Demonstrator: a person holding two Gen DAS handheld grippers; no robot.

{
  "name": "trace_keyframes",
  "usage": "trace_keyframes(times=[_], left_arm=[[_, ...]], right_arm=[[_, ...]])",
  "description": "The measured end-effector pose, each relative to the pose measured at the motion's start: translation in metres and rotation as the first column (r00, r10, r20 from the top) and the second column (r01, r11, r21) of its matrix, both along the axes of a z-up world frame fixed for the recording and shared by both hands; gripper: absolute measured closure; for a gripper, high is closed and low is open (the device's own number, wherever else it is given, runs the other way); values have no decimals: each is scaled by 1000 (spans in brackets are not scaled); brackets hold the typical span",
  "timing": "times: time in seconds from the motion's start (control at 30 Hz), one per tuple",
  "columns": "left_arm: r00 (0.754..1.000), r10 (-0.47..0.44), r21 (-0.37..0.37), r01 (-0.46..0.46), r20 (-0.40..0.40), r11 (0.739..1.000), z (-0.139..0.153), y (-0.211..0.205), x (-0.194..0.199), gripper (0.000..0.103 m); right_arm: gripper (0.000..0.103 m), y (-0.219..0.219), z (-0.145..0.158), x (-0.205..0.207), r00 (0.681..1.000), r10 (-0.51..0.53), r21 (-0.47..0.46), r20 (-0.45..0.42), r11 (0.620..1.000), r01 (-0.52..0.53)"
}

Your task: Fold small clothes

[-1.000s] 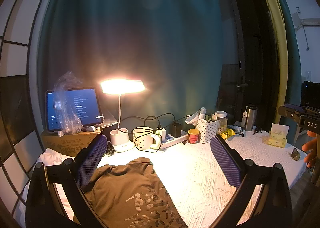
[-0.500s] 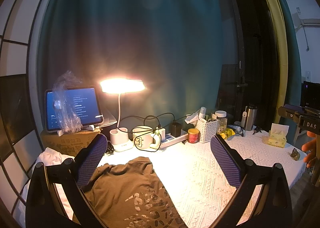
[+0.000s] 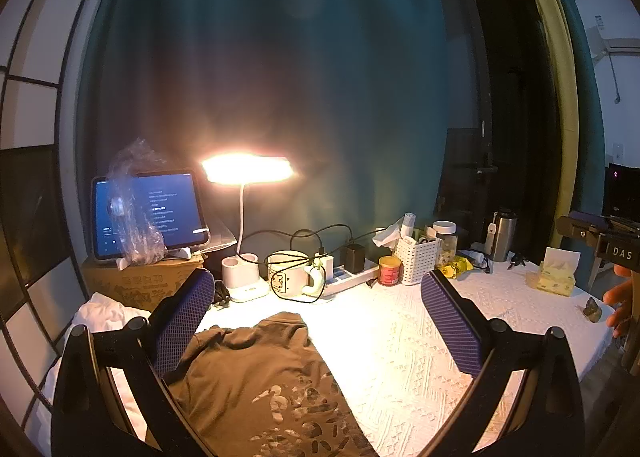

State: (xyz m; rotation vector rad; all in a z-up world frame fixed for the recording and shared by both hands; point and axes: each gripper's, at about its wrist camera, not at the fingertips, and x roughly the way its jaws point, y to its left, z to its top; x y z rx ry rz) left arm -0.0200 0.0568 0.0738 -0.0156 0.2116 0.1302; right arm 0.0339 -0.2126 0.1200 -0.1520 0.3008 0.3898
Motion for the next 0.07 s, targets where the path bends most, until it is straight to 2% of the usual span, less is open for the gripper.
trace_keyframes(times=[0.07], left_arm=[[1000,5,7,-5,0,1000,0,0,0,1]], right_arm=[[56,1,-3,3,1000,-1,-2,-7,1000,1]])
